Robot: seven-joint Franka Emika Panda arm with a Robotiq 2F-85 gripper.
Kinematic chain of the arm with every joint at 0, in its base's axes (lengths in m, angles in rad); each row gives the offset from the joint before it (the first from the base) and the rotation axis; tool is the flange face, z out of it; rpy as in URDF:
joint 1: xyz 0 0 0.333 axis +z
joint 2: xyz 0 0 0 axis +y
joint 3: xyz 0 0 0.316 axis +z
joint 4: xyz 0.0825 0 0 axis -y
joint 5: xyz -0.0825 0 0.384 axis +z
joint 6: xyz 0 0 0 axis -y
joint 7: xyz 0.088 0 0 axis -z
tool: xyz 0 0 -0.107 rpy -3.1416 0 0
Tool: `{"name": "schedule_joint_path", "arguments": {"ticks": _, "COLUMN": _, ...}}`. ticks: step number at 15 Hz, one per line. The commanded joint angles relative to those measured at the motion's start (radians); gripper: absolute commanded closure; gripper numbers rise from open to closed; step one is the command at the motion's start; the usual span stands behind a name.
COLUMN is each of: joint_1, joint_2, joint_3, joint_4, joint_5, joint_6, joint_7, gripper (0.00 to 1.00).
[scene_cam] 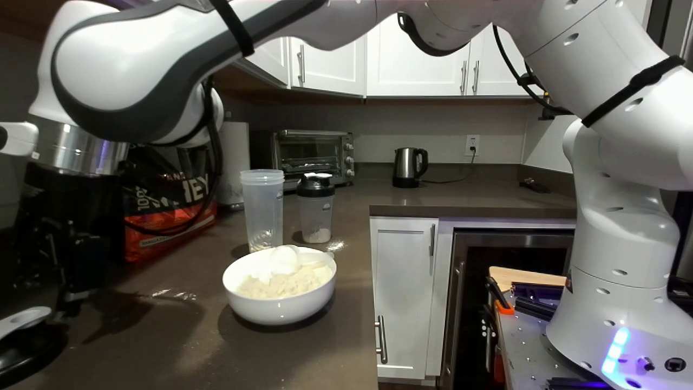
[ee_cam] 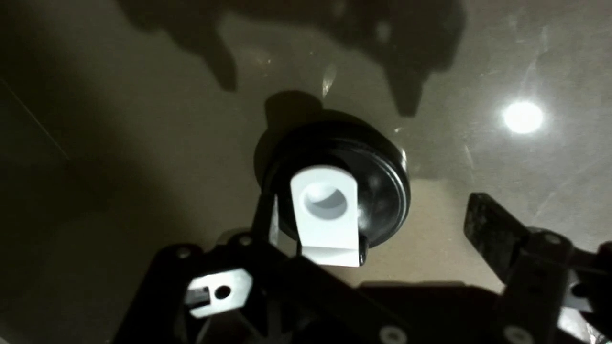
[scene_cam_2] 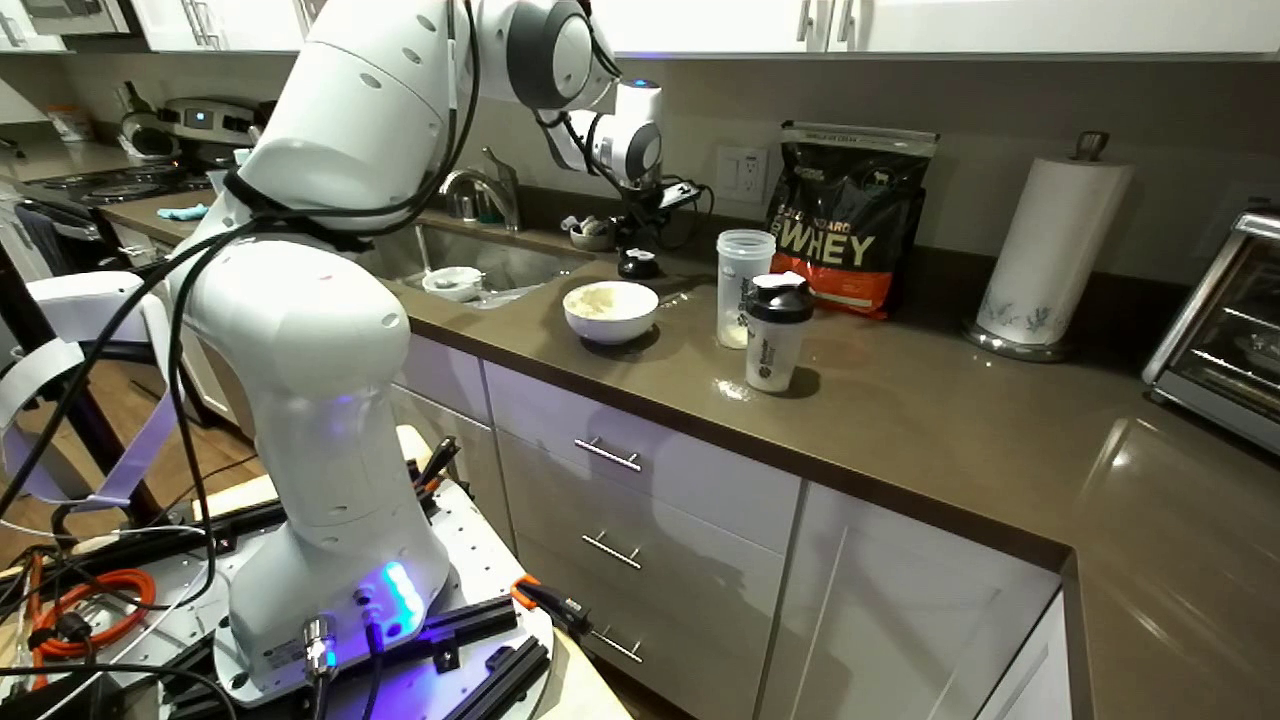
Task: Pick the lid on the counter and put it on the bigger cup
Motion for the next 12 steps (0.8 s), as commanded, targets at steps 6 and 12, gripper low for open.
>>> {"name": "schedule_joint_path", "arguments": {"ticks": 6, "joint_1": 0.009, "joint_2": 0.065, "joint_3": 0.013, "joint_4": 0.097, "joint_5": -0.014, "joint_6": -0.051, "joint_7": -0.038, "gripper": 0.0}}
{"name": "schedule_joint_path", "arguments": {"ticks": 12, "joint_1": 0.015, "joint_2": 0.094, "joint_3": 0.011, "joint_4": 0.132, "joint_5": -0.013, "joint_6": -0.081, "joint_7": -0.054, "gripper": 0.44}}
